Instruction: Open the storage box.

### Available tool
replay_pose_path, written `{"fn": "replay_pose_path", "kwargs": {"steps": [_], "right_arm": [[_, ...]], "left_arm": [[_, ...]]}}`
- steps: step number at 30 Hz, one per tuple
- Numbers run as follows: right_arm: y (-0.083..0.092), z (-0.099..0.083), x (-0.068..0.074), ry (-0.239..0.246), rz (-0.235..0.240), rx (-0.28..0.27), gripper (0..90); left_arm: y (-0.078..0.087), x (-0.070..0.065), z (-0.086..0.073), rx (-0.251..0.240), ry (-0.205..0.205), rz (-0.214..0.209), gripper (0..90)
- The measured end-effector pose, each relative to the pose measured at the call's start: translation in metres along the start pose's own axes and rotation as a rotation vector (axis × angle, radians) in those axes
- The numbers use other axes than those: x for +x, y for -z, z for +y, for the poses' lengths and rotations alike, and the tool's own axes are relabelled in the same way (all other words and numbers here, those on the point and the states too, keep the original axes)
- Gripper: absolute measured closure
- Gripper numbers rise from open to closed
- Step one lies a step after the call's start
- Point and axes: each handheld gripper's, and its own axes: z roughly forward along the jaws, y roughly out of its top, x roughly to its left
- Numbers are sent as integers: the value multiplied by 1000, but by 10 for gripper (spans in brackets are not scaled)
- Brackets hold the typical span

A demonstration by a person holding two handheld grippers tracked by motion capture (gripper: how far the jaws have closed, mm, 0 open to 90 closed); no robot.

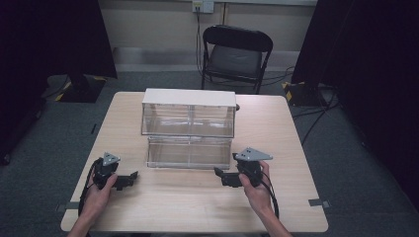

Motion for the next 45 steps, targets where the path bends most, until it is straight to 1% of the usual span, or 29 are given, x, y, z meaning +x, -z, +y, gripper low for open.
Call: {"fn": "replay_pose_path", "kwargs": {"steps": [10,18,30,35,39,45], "right_arm": [[2,1,0,0,3,-26,130],[3,2,-1,-9,10,-23,130],[7,7,-3,-24,23,-44,130],[6,6,-3,-19,20,-42,130],[7,7,-3,-24,4,-49,132],[8,8,-4,-25,9,-55,132]], "left_arm": [[0,0,0,-1,2,0,27],[0,0,0,-1,1,0,27],[0,0,0,0,0,0,27],[0,0,0,-1,2,0,27],[0,0,0,-1,2,0,27],[0,0,0,-1,2,0,27]]}}
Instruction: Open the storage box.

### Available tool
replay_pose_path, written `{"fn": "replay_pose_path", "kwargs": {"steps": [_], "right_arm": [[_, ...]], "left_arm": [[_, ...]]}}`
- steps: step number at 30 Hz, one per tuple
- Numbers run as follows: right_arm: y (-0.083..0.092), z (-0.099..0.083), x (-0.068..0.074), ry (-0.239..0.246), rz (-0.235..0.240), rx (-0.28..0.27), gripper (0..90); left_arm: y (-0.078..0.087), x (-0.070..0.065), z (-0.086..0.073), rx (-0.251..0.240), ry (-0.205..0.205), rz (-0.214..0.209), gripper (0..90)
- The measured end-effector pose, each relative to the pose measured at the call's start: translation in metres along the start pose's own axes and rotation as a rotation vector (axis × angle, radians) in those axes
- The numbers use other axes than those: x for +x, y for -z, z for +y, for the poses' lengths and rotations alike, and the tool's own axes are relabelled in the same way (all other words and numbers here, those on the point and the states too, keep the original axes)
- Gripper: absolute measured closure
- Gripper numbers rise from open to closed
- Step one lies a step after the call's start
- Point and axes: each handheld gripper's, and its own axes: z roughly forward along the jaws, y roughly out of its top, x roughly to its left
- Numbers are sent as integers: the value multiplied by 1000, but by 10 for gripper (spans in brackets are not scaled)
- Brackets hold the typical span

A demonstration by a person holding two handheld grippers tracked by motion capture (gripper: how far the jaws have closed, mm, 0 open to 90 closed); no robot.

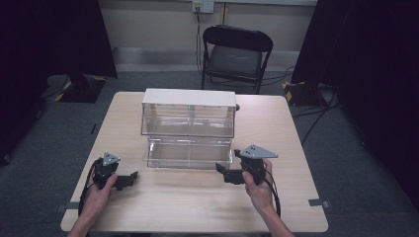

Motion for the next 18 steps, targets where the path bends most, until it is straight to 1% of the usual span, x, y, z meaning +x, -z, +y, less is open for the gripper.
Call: {"fn": "replay_pose_path", "kwargs": {"steps": [13,18], "right_arm": [[-1,2,0,-15,-6,-2,132],[0,3,0,-13,-7,-4,132]], "left_arm": [[0,0,0,0,0,0,27],[0,0,0,0,0,0,27]]}}
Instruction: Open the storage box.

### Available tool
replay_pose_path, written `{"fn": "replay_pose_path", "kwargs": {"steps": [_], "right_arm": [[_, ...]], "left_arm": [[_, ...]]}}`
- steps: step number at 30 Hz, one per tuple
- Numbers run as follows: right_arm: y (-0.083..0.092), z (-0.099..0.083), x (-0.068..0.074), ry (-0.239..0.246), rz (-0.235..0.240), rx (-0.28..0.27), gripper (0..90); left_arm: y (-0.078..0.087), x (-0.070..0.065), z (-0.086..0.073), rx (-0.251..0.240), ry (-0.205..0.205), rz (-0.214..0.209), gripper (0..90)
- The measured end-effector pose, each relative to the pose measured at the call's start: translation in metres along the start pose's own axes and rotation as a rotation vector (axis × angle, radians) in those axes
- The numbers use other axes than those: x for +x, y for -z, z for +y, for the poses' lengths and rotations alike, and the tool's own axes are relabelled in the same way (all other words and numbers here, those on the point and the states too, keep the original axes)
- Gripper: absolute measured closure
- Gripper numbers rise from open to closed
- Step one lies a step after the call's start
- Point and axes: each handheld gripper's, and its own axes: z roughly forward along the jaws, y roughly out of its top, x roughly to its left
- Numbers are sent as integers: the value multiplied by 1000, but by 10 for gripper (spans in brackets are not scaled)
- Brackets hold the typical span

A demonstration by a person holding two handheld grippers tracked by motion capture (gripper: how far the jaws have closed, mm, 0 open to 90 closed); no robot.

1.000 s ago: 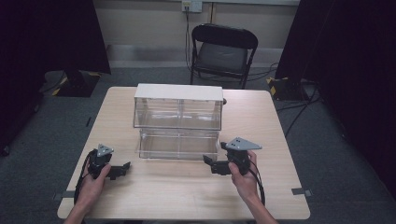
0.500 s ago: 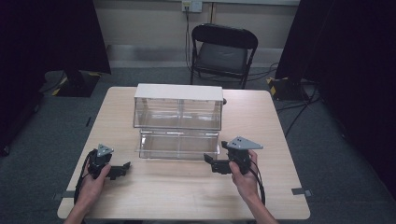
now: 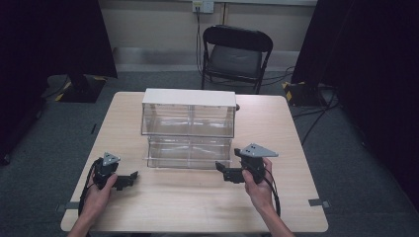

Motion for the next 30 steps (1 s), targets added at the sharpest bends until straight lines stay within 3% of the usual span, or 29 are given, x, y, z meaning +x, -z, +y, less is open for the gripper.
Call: {"fn": "replay_pose_path", "kwargs": {"steps": [30], "right_arm": [[-2,4,-1,-44,2,-16,131]], "left_arm": [[0,0,0,0,0,0,27]]}}
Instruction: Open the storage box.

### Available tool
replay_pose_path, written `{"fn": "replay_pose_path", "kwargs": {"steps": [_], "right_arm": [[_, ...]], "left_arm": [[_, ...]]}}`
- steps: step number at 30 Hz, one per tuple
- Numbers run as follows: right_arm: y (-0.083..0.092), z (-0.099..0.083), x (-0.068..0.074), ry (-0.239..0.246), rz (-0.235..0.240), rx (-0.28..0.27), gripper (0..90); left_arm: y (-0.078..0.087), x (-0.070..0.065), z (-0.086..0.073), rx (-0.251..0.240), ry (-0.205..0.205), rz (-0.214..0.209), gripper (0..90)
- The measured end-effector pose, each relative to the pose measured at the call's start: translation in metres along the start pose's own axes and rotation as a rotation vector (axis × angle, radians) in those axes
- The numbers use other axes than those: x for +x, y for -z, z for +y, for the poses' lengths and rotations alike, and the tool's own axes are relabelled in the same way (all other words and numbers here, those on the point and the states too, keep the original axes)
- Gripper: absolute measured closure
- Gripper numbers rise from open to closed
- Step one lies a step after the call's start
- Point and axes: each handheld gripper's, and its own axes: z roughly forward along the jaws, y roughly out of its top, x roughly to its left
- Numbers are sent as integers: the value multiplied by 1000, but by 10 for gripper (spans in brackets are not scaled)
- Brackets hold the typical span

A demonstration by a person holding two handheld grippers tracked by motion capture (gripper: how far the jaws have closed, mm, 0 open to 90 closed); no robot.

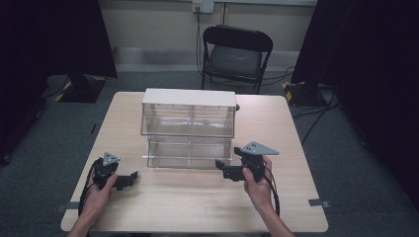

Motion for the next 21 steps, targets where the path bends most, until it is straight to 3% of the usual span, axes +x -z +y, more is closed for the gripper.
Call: {"fn": "replay_pose_path", "kwargs": {"steps": [21], "right_arm": [[-2,3,1,-4,1,-4,131]], "left_arm": [[0,0,0,0,0,0,27]]}}
